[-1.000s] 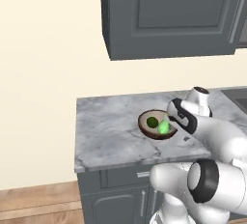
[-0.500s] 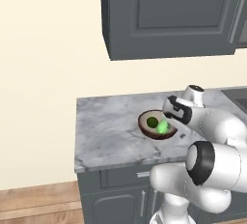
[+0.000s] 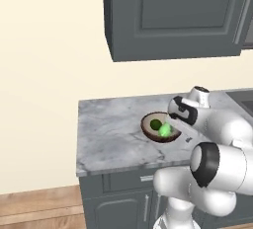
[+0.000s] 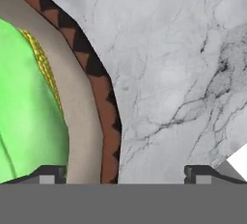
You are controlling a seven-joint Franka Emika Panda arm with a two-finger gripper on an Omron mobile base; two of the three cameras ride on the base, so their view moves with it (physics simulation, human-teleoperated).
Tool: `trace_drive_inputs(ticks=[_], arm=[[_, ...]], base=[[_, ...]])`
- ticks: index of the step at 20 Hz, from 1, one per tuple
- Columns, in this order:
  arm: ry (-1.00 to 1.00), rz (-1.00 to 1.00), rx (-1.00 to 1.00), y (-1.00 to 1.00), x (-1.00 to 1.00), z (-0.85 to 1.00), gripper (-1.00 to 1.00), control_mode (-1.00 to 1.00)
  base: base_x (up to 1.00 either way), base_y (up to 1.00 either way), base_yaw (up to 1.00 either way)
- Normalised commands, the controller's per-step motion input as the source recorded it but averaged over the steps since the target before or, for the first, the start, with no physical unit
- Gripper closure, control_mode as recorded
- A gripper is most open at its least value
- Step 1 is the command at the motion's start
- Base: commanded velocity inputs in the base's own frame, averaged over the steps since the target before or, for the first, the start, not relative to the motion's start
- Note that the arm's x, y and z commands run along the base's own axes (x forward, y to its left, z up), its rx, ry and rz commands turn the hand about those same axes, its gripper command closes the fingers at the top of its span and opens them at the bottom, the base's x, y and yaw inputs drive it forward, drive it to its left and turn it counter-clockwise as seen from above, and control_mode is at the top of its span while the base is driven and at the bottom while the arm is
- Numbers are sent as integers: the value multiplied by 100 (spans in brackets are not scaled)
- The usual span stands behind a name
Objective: Place the bowl with the lime and corn on the second highest shelf of the fridge. Place the bowl with the fish and steak on the top shelf of the fridge.
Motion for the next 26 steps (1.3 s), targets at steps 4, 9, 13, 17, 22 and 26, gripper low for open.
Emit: trace_drive_inputs(ticks=[4,9,13,17,22,26], arm=[[-9,13,-2,14,-21,24,-100,-100],[0,17,-8,26,-3,-8,-100,-100],[0,8,-3,14,22,-12,-100,-100],[1,2,0,3,18,-28,-100,-100],[1,0,0,3,25,-45,-100,-100],[-4,0,2,-3,-12,-49,-100,-100]], base=[[0,0,0],[0,0,0],[0,0,0],[0,0,0],[0,0,0],[0,0,0]])
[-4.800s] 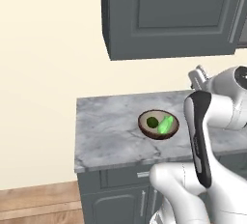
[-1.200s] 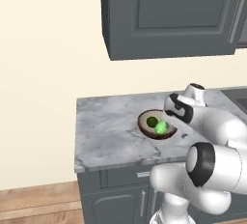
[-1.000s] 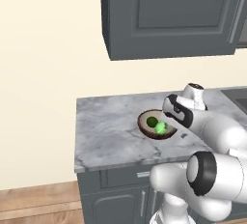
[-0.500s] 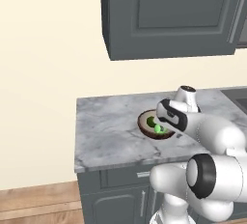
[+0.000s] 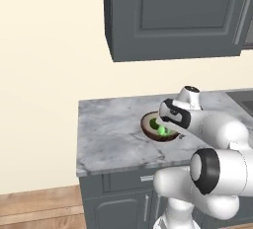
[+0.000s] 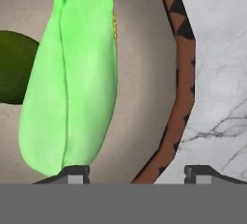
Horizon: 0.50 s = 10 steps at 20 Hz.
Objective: Place the bowl with the lime and corn on the second highest shelf of the fridge. Place the bowl with the fish and steak on the top shelf of the fridge.
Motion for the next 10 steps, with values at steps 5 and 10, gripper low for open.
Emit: trace_drive_inputs(ticks=[5,10], arm=[[-3,-2,1,-11,-14,-7,-100,-100],[1,-4,0,-9,10,-17,-100,-100]], base=[[0,0,0],[0,0,0]])
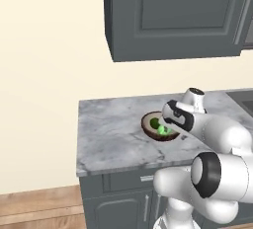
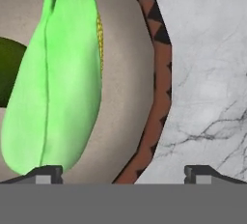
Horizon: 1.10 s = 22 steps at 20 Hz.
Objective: Place the bowl with the lime and corn on the second highest shelf of the fridge. Place the bowl with the fish and steak on the top shelf of the fridge.
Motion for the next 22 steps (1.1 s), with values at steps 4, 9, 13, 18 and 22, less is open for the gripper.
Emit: trace_drive_inputs(ticks=[4,9,13,18,22], arm=[[1,0,-1,1,5,-59,100,-100],[0,0,-1,0,2,-39,100,-100],[-5,0,1,0,-10,-20,100,-100],[-12,-2,5,-12,-55,0,100,-100],[-3,-5,1,-2,-12,0,100,-100]], base=[[0,0,0],[0,0,0],[0,0,0],[0,0,0],[0,0,0]])
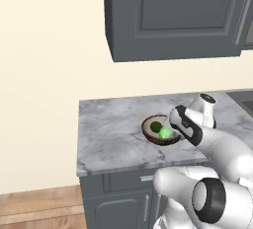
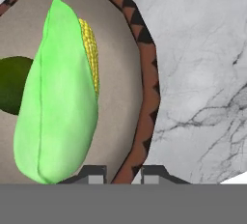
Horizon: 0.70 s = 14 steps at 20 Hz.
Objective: Place the bowl with the lime and corn on the second highest shelf of the fridge. Place the bowl with the fish and steak on the top shelf of the fridge.
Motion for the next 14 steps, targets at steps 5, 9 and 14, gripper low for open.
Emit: trace_drive_inputs(ticks=[5,9,14], arm=[[-9,-10,1,2,-32,21,100,-100],[-25,-29,7,-1,-77,90,100,-100],[-11,-35,9,-1,-87,98,100,-100]], base=[[0,0,0],[0,0,0],[0,0,0]])
